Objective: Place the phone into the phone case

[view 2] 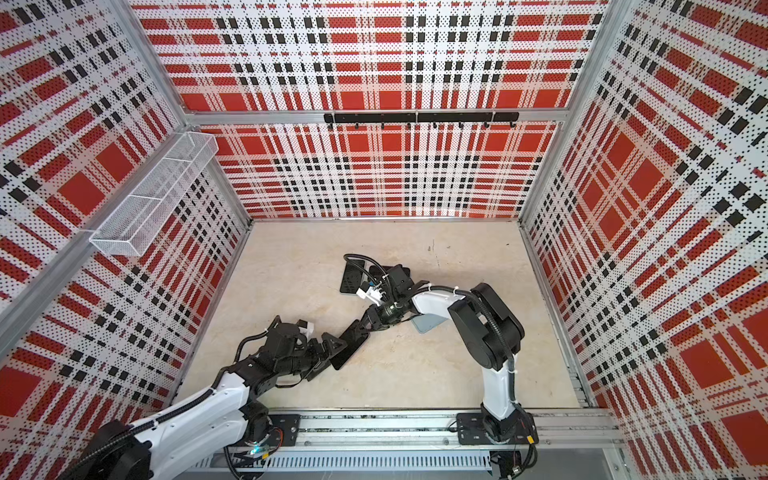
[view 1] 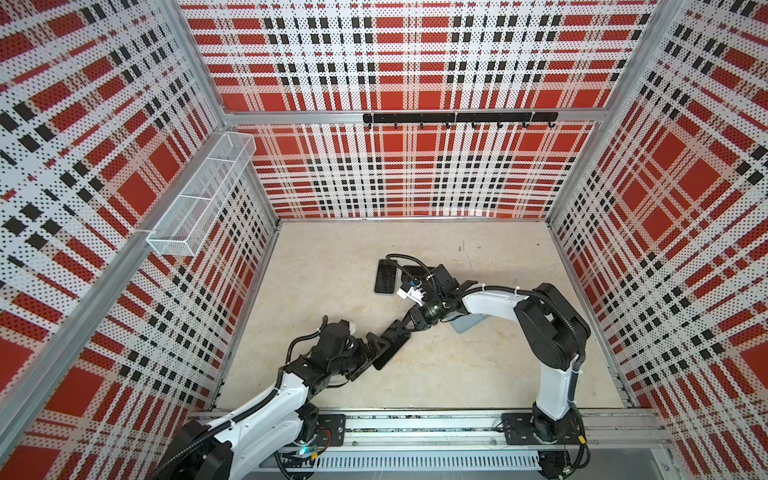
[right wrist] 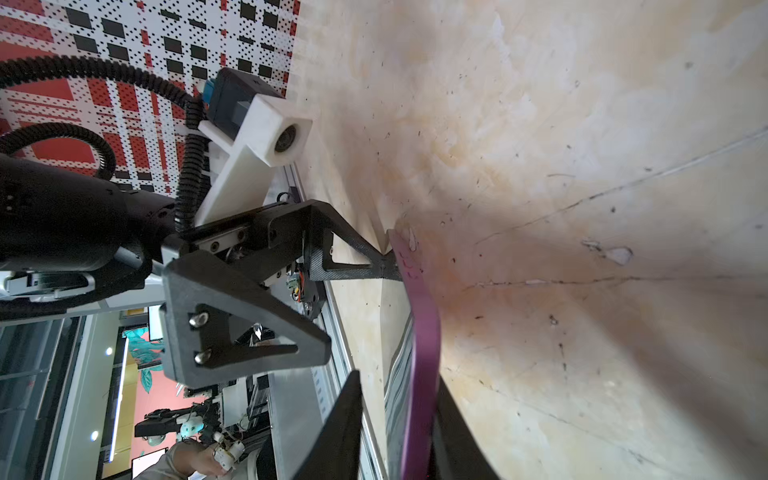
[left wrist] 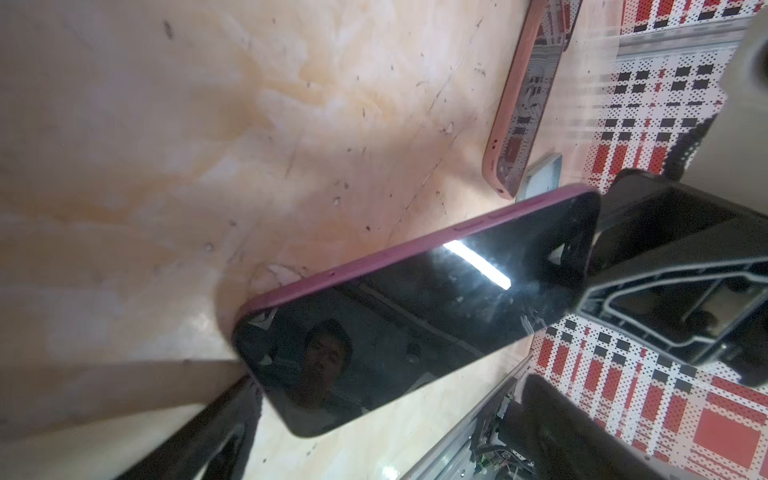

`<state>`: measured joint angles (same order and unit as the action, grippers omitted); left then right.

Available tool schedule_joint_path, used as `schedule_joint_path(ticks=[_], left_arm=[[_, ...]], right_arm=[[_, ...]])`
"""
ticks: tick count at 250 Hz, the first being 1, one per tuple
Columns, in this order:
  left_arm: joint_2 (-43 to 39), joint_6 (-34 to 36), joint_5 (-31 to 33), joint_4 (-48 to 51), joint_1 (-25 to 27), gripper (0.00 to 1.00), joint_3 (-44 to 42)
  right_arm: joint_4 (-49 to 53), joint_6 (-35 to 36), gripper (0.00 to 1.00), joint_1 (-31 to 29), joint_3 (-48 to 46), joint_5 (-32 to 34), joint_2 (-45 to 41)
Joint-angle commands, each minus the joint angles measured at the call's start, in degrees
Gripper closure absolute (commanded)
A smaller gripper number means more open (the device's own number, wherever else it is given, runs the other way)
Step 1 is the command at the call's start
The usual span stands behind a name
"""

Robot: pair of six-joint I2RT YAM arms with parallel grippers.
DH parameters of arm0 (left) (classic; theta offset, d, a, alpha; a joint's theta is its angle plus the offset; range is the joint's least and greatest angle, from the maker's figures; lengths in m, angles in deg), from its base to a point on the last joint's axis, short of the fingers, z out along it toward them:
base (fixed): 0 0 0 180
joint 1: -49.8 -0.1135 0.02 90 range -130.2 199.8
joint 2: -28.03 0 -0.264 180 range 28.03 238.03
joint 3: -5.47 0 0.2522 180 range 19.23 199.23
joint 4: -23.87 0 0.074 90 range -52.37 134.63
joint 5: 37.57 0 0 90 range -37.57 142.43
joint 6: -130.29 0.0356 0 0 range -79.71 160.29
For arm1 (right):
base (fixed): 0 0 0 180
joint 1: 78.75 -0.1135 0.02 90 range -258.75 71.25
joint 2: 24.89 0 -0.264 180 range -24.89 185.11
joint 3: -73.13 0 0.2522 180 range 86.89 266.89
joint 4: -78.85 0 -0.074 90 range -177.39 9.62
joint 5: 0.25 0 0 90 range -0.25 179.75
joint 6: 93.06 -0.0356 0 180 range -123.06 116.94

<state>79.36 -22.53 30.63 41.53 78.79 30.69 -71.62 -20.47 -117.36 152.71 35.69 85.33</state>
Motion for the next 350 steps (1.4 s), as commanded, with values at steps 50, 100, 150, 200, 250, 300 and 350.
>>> schedule_joint_path(ticks=[50, 100, 150, 200, 250, 300, 350], left_arm=[[1.5, 2.6, 2.7, 4.2, -0.9, 0.00, -0.2], [0.4, 4.6, 3.5, 5.8, -1.1, 0.00, 1.1], [-3.1, 12.3, 7.4, 13.6, -1.1, 0.01, 8.1], [-3.3, 21.0, 12.7, 18.6, -0.3, 0.01, 18.2], [8.3, 26.3, 20.7, 19.7, 6.7, 0.01, 30.8], [30.1, 22.8, 23.1, 18.6, 18.6, 0.08, 44.5], [50.3, 15.0, 19.9, 19.6, 24.9, 0.21, 58.9]], right_arm=[[-1.0, 0.7, 0.81, -0.6, 0.5, -1.4, 1.3], [-1.3, -0.1, 0.95, -0.2, 0.4, -0.5, 0.0], [-4.9, -4.2, 1.00, 4.0, -2.9, 1.7, -6.0], [-6.4, -8.5, 1.00, 12.6, -7.7, 7.0, -18.2], [3.6, -8.6, 1.00, 24.7, -10.2, 18.8, -34.3], [16.7, -1.3, 1.00, 31.8, -9.5, 36.4, -48.1], [21.9, 0.8, 1.00, 32.9, -11.0, 48.6, -56.8]])
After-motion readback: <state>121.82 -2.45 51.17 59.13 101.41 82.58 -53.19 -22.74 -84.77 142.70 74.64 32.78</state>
